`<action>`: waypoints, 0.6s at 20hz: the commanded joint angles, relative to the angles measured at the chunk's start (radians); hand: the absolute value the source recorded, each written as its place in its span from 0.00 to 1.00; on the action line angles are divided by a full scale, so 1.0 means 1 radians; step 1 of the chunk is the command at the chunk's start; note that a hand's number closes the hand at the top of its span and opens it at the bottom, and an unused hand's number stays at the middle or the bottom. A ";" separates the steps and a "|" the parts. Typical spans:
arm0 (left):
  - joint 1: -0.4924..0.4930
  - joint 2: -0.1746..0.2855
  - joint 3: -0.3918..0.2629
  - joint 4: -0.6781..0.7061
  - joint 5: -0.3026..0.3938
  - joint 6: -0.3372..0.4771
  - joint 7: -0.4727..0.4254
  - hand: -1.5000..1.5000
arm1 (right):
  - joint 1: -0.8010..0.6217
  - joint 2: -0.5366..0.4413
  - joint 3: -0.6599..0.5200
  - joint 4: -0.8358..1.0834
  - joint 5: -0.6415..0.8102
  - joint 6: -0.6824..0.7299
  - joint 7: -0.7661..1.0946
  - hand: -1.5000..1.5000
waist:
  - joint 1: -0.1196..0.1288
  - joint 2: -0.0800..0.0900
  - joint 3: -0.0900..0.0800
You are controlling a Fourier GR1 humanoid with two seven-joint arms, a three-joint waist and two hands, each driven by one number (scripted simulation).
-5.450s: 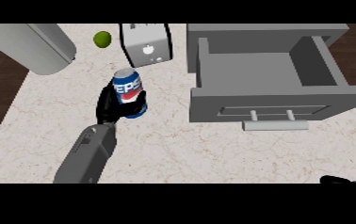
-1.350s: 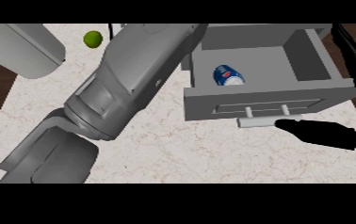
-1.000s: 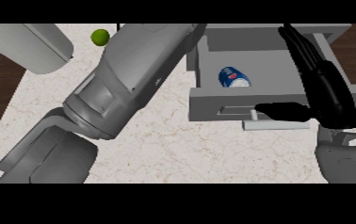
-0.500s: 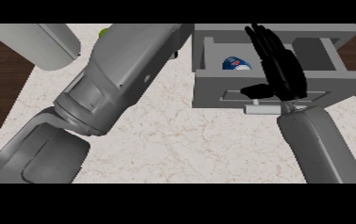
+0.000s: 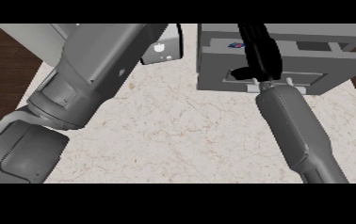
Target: Pick up the can, place it into the drawer and close the drawer
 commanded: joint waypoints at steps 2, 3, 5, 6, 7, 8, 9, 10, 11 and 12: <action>0.076 0.036 -0.007 -0.070 -0.015 -0.005 0.024 0.00 | -0.166 0.004 -0.050 0.186 0.038 -0.089 0.002 0.00 | 0.011 -0.003 0.000; 0.054 0.035 -0.005 -0.096 -0.006 -0.007 0.071 0.00 | -0.143 -0.008 -0.075 0.246 0.019 -0.150 -0.052 0.00 | 0.021 -0.001 0.000; 0.100 0.026 -0.034 -0.118 -0.031 -0.005 0.052 0.00 | -0.211 -0.016 -0.096 0.311 0.025 -0.170 -0.045 0.00 | 0.034 0.004 0.000; 0.105 0.061 -0.025 -0.150 -0.019 -0.027 0.098 0.00 | -0.199 -0.032 -0.107 0.324 0.011 -0.186 -0.084 0.00 | 0.029 -0.001 0.000; 0.104 0.109 -0.017 -0.144 -0.022 -0.050 0.093 0.00 | -0.251 -0.003 -0.099 0.356 0.040 -0.195 -0.035 0.00 | 0.034 0.003 0.000; 0.132 0.076 -0.036 -0.173 -0.033 -0.026 0.087 0.00 | -0.274 -0.001 -0.101 0.392 0.053 -0.207 -0.025 0.00 | 0.043 0.002 0.000; 0.180 0.110 -0.017 -0.180 -0.020 -0.071 0.053 0.00 | -0.279 0.001 -0.106 0.407 0.052 -0.233 -0.038 0.00 | 0.035 0.007 0.000; 0.157 0.084 -0.019 -0.198 -0.026 -0.027 0.064 0.00 | -0.305 -0.037 -0.128 0.439 0.035 -0.230 -0.075 0.00 | 0.039 0.009 0.000; 0.144 0.103 -0.031 -0.224 -0.025 -0.046 0.119 0.00 | -0.331 -0.004 -0.120 0.457 0.058 -0.247 -0.023 0.00 | 0.059 0.004 0.000; 0.144 0.093 -0.036 -0.228 -0.030 -0.035 0.127 0.00 | -0.386 -0.022 -0.128 0.477 0.058 -0.211 -0.009 0.00 | 0.057 0.007 0.000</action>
